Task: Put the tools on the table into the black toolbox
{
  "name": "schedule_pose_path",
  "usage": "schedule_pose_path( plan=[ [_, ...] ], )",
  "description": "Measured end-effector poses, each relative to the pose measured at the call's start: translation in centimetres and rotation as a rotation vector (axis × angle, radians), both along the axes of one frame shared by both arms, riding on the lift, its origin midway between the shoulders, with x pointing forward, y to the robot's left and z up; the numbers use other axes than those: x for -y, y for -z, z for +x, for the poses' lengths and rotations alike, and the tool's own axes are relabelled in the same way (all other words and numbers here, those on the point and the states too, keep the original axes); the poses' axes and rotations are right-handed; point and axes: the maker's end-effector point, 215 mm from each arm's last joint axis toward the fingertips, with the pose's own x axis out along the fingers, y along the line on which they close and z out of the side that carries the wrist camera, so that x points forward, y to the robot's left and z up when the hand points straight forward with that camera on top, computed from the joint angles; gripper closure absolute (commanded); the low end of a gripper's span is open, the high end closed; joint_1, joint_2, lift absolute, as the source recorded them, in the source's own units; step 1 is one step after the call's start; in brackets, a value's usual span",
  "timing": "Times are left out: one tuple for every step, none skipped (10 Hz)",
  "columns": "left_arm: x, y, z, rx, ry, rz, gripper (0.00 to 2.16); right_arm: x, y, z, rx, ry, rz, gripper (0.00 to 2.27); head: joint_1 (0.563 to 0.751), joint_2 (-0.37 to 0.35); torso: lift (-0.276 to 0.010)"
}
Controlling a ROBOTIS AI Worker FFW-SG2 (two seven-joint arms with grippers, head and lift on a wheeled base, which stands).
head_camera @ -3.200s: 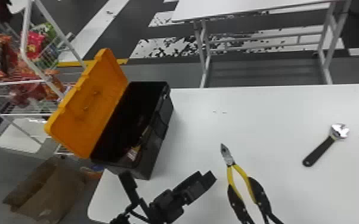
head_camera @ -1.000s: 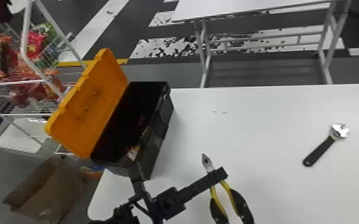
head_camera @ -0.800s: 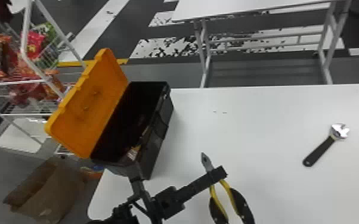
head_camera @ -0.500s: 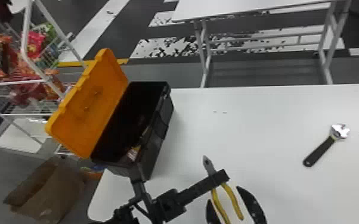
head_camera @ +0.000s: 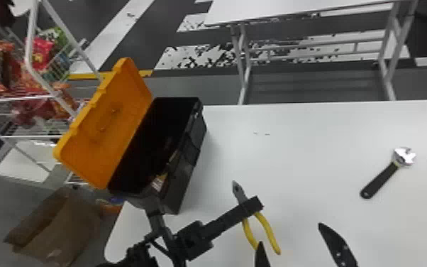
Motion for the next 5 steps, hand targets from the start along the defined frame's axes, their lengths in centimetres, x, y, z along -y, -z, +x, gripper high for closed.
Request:
schedule_pose_path(
  plan=[
    [-0.8,-0.5,0.4,0.013,-0.019,0.025,2.12,1.6,-0.6,0.4,0.018,0.046,0.026,0.11,0.695,0.350,-0.075],
    [-1.8,-1.1,1.0,0.032,-0.042,0.057,2.12,3.4,-1.2,0.9,0.033,0.095,0.050,0.11,0.695,0.350,-0.075],
    [-3.2,-1.8,1.6,0.050,-0.072,0.095,2.12,5.1,-1.3,1.3,0.039,0.135,0.065,0.11,0.695,0.350,-0.075],
    [-4.7,-2.7,2.3,0.070,-0.107,0.136,2.12,6.3,-1.1,1.5,0.035,0.162,0.070,0.11,0.695,0.350,-0.075],
    [-6.4,-3.6,3.0,0.090,-0.148,0.176,2.12,7.2,-1.0,1.7,0.032,0.179,0.075,0.11,0.695,0.350,-0.075]
  ],
)
